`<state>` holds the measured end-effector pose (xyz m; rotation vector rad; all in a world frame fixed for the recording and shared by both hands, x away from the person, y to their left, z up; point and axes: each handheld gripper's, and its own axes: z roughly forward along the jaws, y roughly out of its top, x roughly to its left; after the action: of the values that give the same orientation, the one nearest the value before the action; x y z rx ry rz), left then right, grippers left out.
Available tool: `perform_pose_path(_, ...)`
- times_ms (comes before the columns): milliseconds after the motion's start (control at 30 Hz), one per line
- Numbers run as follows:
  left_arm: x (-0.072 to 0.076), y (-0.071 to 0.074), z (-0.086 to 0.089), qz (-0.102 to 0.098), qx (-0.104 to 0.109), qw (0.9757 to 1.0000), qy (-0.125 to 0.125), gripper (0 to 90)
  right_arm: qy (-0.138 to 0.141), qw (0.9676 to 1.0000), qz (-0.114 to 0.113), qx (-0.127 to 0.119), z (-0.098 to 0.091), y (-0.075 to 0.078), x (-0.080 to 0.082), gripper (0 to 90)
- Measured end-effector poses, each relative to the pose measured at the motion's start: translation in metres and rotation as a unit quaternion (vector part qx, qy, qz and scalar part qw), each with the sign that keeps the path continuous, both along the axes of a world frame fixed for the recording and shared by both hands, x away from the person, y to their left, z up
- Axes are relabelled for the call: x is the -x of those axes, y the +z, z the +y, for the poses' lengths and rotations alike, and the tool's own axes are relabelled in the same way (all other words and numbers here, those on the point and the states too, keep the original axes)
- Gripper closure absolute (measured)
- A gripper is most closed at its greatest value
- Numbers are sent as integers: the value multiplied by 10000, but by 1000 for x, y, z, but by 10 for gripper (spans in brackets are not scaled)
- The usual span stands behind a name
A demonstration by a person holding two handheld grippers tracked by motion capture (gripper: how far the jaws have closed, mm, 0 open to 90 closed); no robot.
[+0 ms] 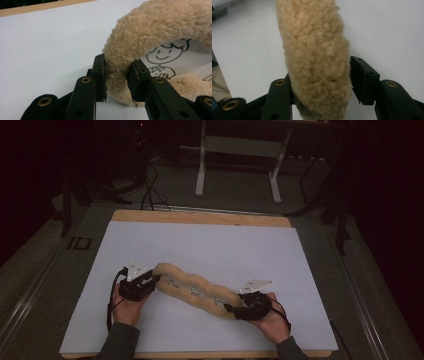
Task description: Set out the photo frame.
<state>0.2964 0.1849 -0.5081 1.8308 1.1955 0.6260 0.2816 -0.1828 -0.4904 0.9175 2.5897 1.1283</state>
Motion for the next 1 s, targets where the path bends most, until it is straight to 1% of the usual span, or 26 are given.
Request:
perform_pose_path(200,2,1,0,29,14,10000,18,707,-128,9999,42,36,-2,0,0,487)
perform_pose_path(333,6,1,1,53,-13,10000,7,708,-239,9997,53,79,-3,0,0,487)
perform_pose_path(533,12,2,-2,33,-98,9999,104,712,-379,9992,79,107,-5,0,-1,487)
perform_pose_path(700,16,2,-3,48,-101,9998,134,713,-489,9987,74,132,-7,1,-2,485)
perform_pose_path(900,18,2,-4,57,-92,9998,177,715,-690,9974,168,123,-10,2,-4,476)
perform_pose_path(1000,19,2,-5,54,-87,9998,189,715,-703,9973,186,137,-11,3,-4,476)
